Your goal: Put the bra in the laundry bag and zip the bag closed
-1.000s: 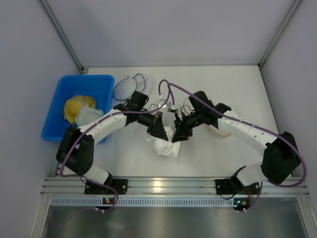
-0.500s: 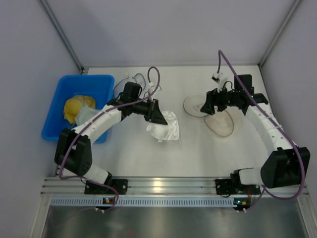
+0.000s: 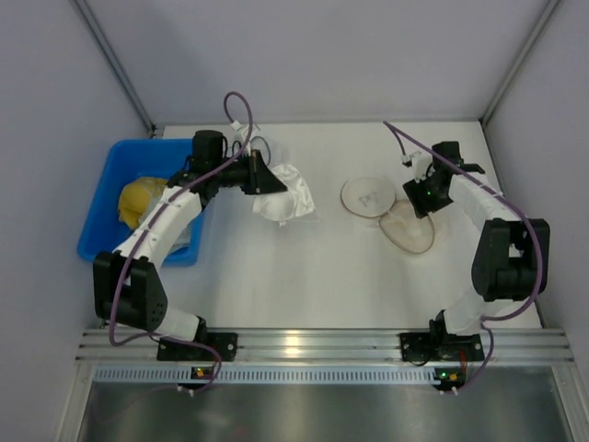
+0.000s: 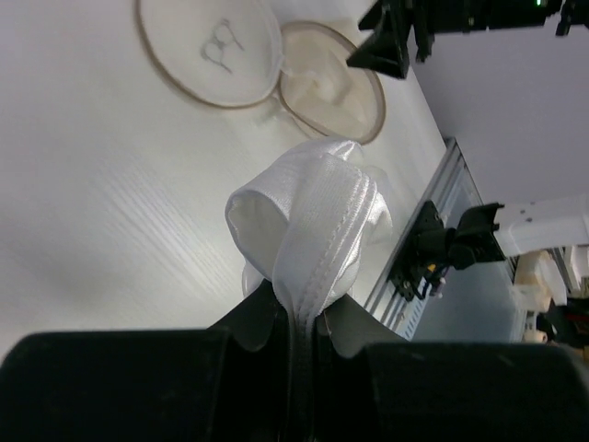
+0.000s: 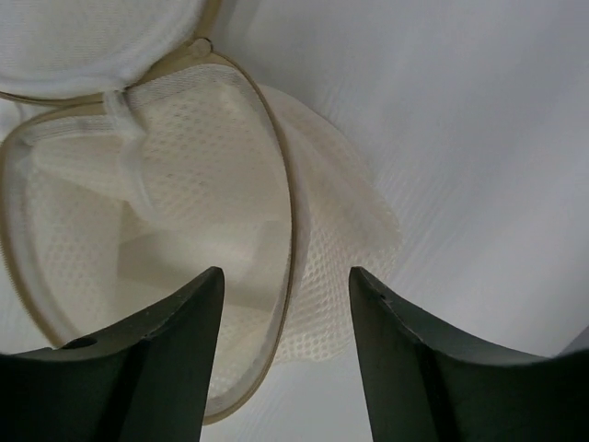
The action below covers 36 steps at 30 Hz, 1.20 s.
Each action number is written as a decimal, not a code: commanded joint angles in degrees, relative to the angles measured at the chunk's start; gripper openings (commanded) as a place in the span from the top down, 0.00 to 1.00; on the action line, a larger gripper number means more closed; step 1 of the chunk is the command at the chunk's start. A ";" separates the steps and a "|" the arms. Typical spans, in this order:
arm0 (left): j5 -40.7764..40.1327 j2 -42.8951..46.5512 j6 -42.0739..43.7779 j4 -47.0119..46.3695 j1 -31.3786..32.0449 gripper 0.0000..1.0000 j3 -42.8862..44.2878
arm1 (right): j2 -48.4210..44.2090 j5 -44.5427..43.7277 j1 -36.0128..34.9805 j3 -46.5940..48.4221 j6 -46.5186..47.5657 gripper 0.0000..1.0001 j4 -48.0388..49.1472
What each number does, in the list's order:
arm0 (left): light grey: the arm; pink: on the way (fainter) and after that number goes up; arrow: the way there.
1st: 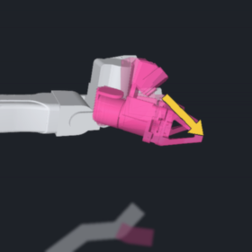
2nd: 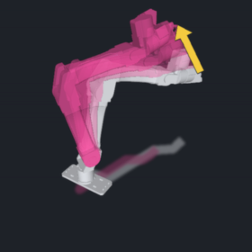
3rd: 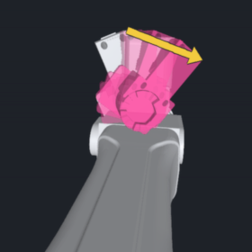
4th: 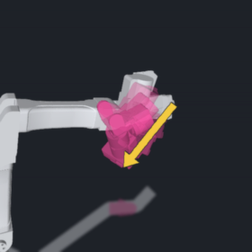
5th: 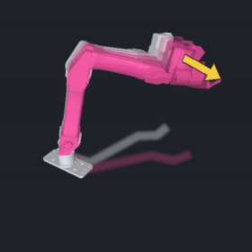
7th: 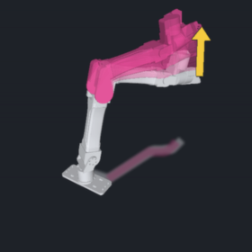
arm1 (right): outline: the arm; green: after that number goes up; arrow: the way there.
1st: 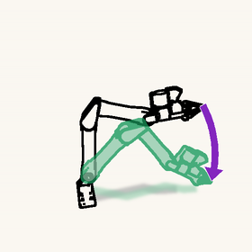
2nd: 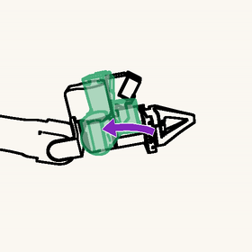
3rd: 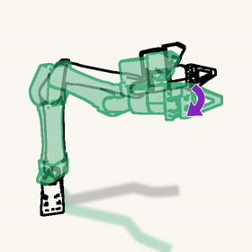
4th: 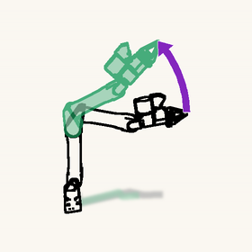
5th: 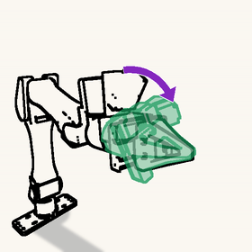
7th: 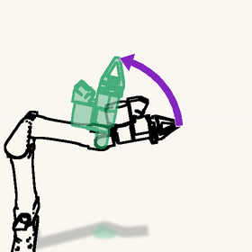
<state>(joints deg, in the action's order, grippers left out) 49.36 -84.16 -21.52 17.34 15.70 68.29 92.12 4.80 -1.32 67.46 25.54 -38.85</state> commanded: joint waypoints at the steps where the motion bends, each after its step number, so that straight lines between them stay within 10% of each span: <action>1: -2.42 3.29 -1.86 -3.01 -3.04 1.00 1.50 | 2.62 -5.94 0.44 1.62 2.93 0.44 1.23; 12: -3.76 12.61 -2.82 -4.69 -10.87 1.00 -3.07 | 5.80 3.46 -5.79 5.31 5.75 1.00 -0.09; 24: -0.14 18.15 -18.45 -15.74 -8.07 1.00 -20.20 | 1.66 13.99 -22.58 6.10 -9.09 1.00 2.11; 36: -13.24 4.56 -32.52 -32.79 13.47 1.00 -24.70 | -1.41 25.08 -25.48 0.92 -25.10 1.00 7.91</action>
<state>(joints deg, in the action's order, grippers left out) 39.62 -75.66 -47.59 -5.37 26.37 43.62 93.78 25.82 -25.12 69.08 4.23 -33.69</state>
